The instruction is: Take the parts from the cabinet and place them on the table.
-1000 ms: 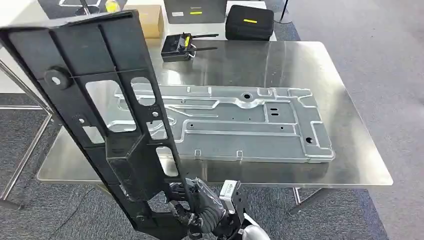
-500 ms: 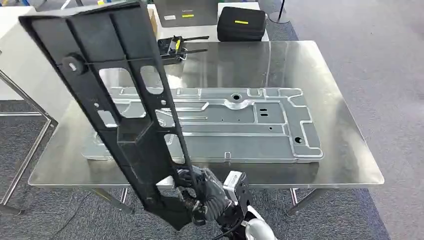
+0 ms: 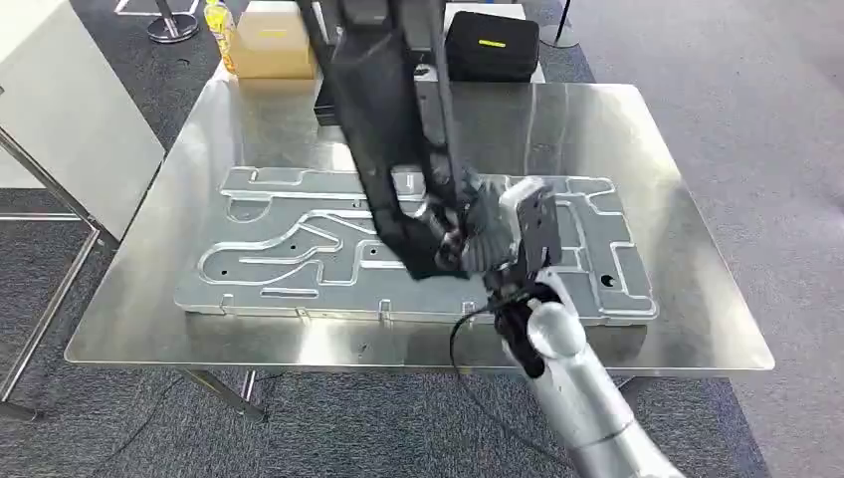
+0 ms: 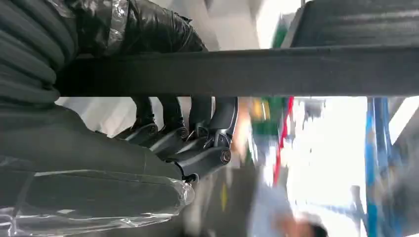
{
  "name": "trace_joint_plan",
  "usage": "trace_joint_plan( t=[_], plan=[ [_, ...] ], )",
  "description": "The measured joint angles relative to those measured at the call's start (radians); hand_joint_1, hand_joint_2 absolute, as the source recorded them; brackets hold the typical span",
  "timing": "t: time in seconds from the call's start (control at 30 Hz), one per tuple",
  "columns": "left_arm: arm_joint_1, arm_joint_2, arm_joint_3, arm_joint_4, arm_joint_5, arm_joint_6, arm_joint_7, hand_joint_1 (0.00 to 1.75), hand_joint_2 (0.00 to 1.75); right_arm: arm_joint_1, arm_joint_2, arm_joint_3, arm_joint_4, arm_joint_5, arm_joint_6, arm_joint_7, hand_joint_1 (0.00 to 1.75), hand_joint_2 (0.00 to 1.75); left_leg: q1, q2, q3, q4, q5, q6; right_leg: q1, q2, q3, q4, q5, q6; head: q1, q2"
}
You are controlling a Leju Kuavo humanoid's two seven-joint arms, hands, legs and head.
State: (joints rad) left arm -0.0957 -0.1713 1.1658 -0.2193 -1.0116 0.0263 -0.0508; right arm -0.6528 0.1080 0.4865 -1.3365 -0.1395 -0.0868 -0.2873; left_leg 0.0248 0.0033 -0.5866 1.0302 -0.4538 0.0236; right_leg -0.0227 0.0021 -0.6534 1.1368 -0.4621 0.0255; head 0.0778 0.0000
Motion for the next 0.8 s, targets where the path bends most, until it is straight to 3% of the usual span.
trace_joint_plan(
  t=[0.03, 0.07, 0.17, 0.23, 0.27, 0.33, 0.37, 0.4, 0.43, 0.47, 0.53, 0.57, 0.67, 0.73, 0.8],
  plan=[
    [0.000, 0.000, -0.003, 0.000, -0.006, -0.001, 0.001, 0.00, 1.75, -0.051, 0.001, -0.021, 0.026, 0.036, -0.032, 0.005, 1.75, 1.75, 0.000, 0.000, -0.002, 0.001, -0.001, -0.005, -0.001, -0.001, 0.031, -0.078, 0.014, -0.002, 0.001, 0.000],
    [-0.001, 0.001, -0.006, 0.000, -0.011, -0.001, 0.003, 0.00, 1.75, -0.086, 0.002, -0.033, 0.044, 0.065, -0.055, 0.008, 1.75, 1.75, -0.006, -0.002, -0.006, 0.006, -0.002, -0.013, 0.009, -0.001, 0.037, -0.090, 0.008, -0.004, 0.000, 0.000],
    [0.000, 0.003, -0.023, 0.000, -0.024, -0.006, 0.013, 0.00, 1.75, -0.180, 0.005, -0.081, 0.111, 0.189, -0.140, 0.031, 1.75, 1.75, -0.003, -0.004, -0.004, -0.005, 0.004, -0.033, 0.015, 0.002, 0.032, -0.090, 0.012, -0.023, -0.001, 0.000],
    [-0.003, 0.004, -0.029, 0.000, -0.032, -0.011, 0.016, 0.00, 1.75, -0.220, 0.008, -0.092, 0.147, 0.302, -0.199, 0.052, 1.75, 1.75, 0.000, -0.004, -0.012, 0.016, -0.014, -0.041, 0.007, 0.001, 0.040, -0.102, 0.019, -0.039, -0.001, 0.000],
    [-0.005, 0.005, -0.034, 0.000, -0.039, -0.013, 0.018, 0.00, 1.75, -0.241, 0.011, -0.092, 0.169, 0.390, -0.241, 0.066, 1.75, 1.75, 0.000, -0.004, -0.037, 0.068, -0.047, -0.041, 0.007, 0.001, 0.040, -0.102, 0.019, -0.048, -0.002, 0.000],
    [-0.009, 0.005, -0.045, 0.000, -0.047, -0.015, 0.026, 0.00, 1.75, -0.263, 0.016, -0.085, 0.216, 0.539, -0.308, 0.088, 1.75, 1.75, -0.001, -0.004, -0.115, 0.230, -0.116, -0.043, 0.012, 0.000, 0.041, -0.102, 0.016, -0.054, -0.002, 0.000],
    [-0.010, 0.004, -0.048, 0.000, -0.050, -0.016, 0.030, 0.00, 1.75, -0.263, 0.019, -0.080, 0.237, 0.590, -0.330, 0.095, 1.75, 1.75, -0.001, -0.004, -0.148, 0.291, -0.131, -0.044, 0.016, 0.001, 0.043, -0.102, 0.014, -0.056, -0.002, 0.000],
    [-0.012, 0.004, -0.050, 0.000, -0.053, -0.017, 0.034, 0.00, 1.75, -0.263, 0.022, -0.072, 0.261, 0.650, -0.351, 0.107, 1.75, 1.75, -0.001, -0.004, -0.164, 0.314, -0.125, -0.043, 0.020, 0.001, 0.044, -0.101, 0.013, -0.059, -0.002, 0.000],
    [-0.013, 0.004, -0.053, 0.000, -0.059, -0.018, 0.038, 0.00, 1.75, -0.263, 0.027, -0.059, 0.291, 0.735, -0.372, 0.131, 1.75, 1.75, -0.001, -0.004, -0.155, 0.285, -0.093, -0.041, 0.022, 0.003, 0.046, -0.100, 0.011, -0.060, -0.002, 0.000],
    [-0.017, 0.004, -0.058, 0.000, -0.065, -0.018, 0.043, 0.00, 1.75, -0.263, 0.033, -0.042, 0.322, 0.840, -0.400, 0.158, 1.75, 1.75, -0.003, -0.004, -0.129, 0.218, -0.049, -0.036, 0.023, 0.005, 0.049, -0.099, 0.010, -0.061, -0.002, 0.000],
    [-0.025, 0.004, -0.071, 0.000, -0.071, -0.021, 0.053, 0.00, 1.75, -0.263, 0.044, -0.003, 0.386, 1.022, -0.464, 0.203, 1.75, 1.75, -0.006, -0.004, -0.053, 0.046, 0.038, -0.022, 0.027, 0.007, 0.055, -0.098, 0.004, -0.059, -0.002, 0.000],
    [-0.030, 0.007, -0.074, 0.000, -0.073, -0.024, 0.055, 0.00, 1.75, -0.263, 0.048, 0.018, 0.421, 1.090, -0.495, 0.216, 1.75, 1.75, -0.014, -0.003, -0.035, 0.018, 0.024, -0.017, 0.034, 0.007, 0.051, -0.096, 0.002, -0.055, -0.001, 0.000],
    [-0.041, 0.006, -0.082, 0.000, -0.076, -0.032, 0.064, 0.00, 1.75, -0.258, 0.066, 0.071, 0.514, 1.272, -0.545, 0.269, 1.75, 1.75, -0.018, -0.004, -0.037, 0.003, 0.025, -0.014, 0.027, 0.004, 0.048, -0.100, 0.006, -0.041, -0.002, 0.000],
    [-0.042, 0.001, -0.093, 0.000, -0.079, -0.033, 0.071, 0.00, 1.75, -0.254, 0.075, 0.095, 0.569, 1.401, -0.565, 0.309, 1.75, 1.75, -0.003, -0.002, -0.024, -0.019, 0.035, -0.003, 0.029, 0.004, 0.048, -0.097, -0.004, -0.031, -0.002, 0.000],
    [-0.042, 0.001, -0.094, 0.000, -0.080, -0.033, 0.071, 0.00, 1.75, -0.254, 0.075, 0.097, 0.577, 1.414, -0.569, 0.313, 1.75, 1.75, -0.005, -0.002, -0.022, -0.020, 0.035, -0.003, 0.030, 0.004, 0.049, -0.092, -0.006, -0.029, -0.002, 0.000]
  ],
)
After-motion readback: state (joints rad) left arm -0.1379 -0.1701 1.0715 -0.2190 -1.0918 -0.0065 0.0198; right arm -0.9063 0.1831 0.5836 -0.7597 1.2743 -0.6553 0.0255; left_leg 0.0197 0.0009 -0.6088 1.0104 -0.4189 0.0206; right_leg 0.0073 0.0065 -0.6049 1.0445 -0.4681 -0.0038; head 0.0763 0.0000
